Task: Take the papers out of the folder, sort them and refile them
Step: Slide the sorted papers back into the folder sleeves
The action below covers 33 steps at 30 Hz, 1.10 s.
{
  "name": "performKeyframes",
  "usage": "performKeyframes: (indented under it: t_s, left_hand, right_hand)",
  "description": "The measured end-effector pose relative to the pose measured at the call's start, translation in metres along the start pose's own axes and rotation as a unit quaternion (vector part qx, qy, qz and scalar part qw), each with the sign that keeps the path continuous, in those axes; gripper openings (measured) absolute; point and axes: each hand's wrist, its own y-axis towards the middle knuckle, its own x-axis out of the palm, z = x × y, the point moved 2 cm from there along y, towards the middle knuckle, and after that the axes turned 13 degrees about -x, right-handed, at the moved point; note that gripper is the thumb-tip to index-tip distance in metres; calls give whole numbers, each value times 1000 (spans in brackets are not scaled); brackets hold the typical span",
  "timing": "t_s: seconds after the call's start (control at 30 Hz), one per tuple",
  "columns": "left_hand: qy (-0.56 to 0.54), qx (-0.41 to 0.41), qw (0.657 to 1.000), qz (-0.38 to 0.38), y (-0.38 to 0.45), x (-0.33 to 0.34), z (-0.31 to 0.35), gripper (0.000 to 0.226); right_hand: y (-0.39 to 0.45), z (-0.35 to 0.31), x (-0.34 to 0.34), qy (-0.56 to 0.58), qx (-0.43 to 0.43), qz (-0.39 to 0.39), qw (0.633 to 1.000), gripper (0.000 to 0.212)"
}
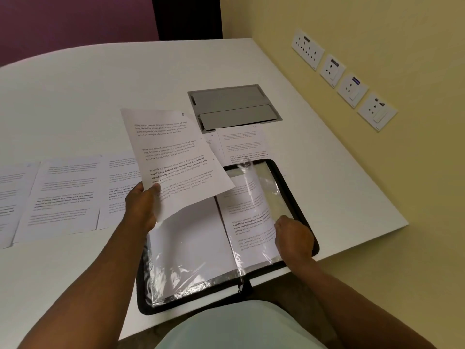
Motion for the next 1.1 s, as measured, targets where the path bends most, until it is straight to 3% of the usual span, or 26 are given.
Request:
performKeyframes:
  t_s: [0.17, 0.4, 0.67, 0.73, 0.83, 0.87, 0.97, 1.1]
  left_hand:
    - [-17, 9, 1000, 1, 0, -6, 10, 31]
    - [-42, 21, 999, -1, -8, -17, 23, 32]
    - [-94, 61, 994, 7, -24, -42, 44, 32]
    - [-110, 69, 991, 17, -28, -49, 48, 31]
    - [-116, 79, 990, 21, -35, -55, 51, 31]
    - [-114, 81, 990, 20, -36, -56, 50, 33]
    - [-111, 75, 991, 11, -39, -57, 44, 34]
    - [-78, 46, 996, -20, -40, -46, 30, 34]
  right_hand:
    - [10, -40, -15, 256, 92, -6, 962, 16]
    - [8, -85, -16, 424, 110, -111, 892, 14]
    - [1, -151, 13, 582, 177, -213, 764, 11]
    - [-2, -168, 20, 597, 152, -257, 745, 12]
    - [-5, -187, 25, 645, 94, -341, 678, 24]
    - [-4, -189, 25, 643, 73, -355, 675, 26]
    - [5, -182, 26, 591, 51, -331, 734, 25]
    - [24, -137, 29, 581, 150, -226, 768, 21]
